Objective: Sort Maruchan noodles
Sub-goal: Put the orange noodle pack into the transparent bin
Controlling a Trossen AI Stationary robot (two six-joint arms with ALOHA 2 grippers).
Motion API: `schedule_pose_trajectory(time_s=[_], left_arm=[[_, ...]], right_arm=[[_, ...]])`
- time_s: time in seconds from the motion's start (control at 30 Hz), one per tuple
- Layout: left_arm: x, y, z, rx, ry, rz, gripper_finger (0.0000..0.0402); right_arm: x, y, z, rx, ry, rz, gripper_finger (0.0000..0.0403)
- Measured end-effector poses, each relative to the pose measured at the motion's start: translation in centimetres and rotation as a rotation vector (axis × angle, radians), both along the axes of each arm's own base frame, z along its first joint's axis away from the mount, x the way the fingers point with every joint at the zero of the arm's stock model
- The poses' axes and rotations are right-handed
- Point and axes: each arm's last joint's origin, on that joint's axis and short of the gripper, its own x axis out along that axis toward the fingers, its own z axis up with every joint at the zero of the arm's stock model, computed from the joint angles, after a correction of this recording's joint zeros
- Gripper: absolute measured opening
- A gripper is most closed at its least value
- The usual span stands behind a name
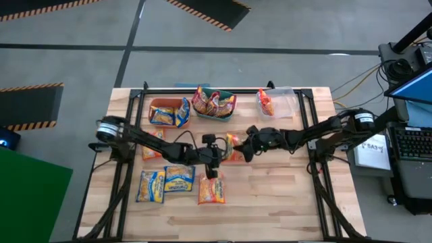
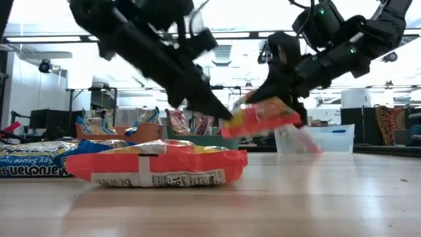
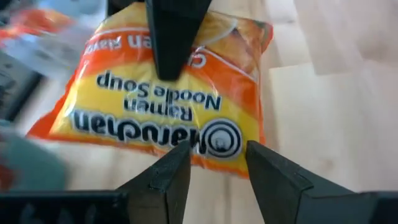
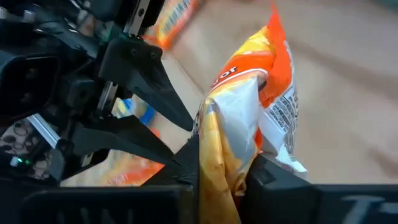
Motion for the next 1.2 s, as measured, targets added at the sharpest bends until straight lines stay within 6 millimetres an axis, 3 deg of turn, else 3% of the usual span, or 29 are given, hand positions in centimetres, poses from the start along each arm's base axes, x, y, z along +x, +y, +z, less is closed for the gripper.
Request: schedule_pose_trajectory(time_s=[0.2,0.37,0.6,0.77,0.97,1.07,1.2], left_arm=[[-2.6,0.5,4.0,0.083,-0.053,-0.003,0.0139],[-5.3,1.0,6.5,0.09,-0.153,-0.006,0.0139],[-8.5,1.3,7.6,0.03,-0.274,0.007,0.0139],[-9.9,1.6,7.6,-0.016,-0.312,0.035,0.0139],[-10.2,1.6,8.0,-0.035,-0.336,0.041,0.0139],[-10.2,1.6,8.0,-0.039,-0.338,0.043,0.0139],[-10.2,1.6,7.8,-0.039,-0.332,0.043,0.0139]], right_arm=[[-0.3,-1.5,3.7,-0.095,-0.1,-0.022,0.0034],[-2.0,-3.7,7.7,-0.287,-0.025,-0.211,0.0034],[-5.6,-5.7,12.4,-0.554,0.186,-0.616,0.0034],[-7.9,-6.6,14.4,-0.59,0.161,-0.757,0.0034],[-10.0,-7.7,14.0,-0.651,0.335,-0.993,0.0034],[-10.7,-8.2,12.4,-0.648,0.445,-1.117,0.0034],[-10.9,-8.9,9.5,-0.607,0.535,-1.16,0.0034]])
